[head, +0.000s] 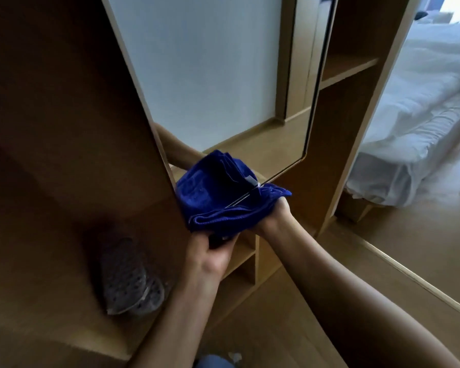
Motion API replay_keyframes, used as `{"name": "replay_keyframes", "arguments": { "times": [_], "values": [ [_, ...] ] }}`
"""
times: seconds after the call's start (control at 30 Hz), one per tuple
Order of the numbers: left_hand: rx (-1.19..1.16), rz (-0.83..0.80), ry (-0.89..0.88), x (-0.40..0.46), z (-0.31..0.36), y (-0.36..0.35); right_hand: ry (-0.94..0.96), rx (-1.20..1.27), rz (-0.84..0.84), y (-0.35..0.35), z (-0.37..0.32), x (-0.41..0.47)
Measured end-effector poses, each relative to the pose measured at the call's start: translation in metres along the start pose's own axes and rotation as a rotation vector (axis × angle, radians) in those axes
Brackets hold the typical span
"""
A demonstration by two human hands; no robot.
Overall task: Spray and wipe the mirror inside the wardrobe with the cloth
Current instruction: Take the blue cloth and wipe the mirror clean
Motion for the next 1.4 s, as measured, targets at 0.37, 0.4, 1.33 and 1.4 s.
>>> {"name": "replay_keyframes", "arguments": {
  "times": [0.37, 0.4, 1.33, 1.4],
  "values": [
    [-0.02, 0.341, 0.007, 0.029, -0.013, -0.043, -0.144, -0.019, 0.19, -0.017, -0.038, 0.008],
    [-0.009, 0.35, 0.013, 0.033, -0.016, -0.047, -0.153, -0.009, 0.193, -0.017, -0.043, 0.011],
    [-0.087, 0.41, -0.173, 0.054, -0.045, -0.116, -0.651, 0.077, 0.293, -0.065, -0.141, 0.04],
    [-0.073, 0.419, -0.173, 0.056, -0.048, -0.116, -0.651, 0.091, 0.292, -0.061, -0.142, 0.04]
  ]
}}
Point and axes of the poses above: each hand's wrist, its own x-axis towards the middle knuckle, its own y-axis out of the back of the hand, z = x × y, the point moved 1 cm from there along x, towards the middle knuckle, and after that the axes turned 7 degrees about -z, right-handed, at the moved point
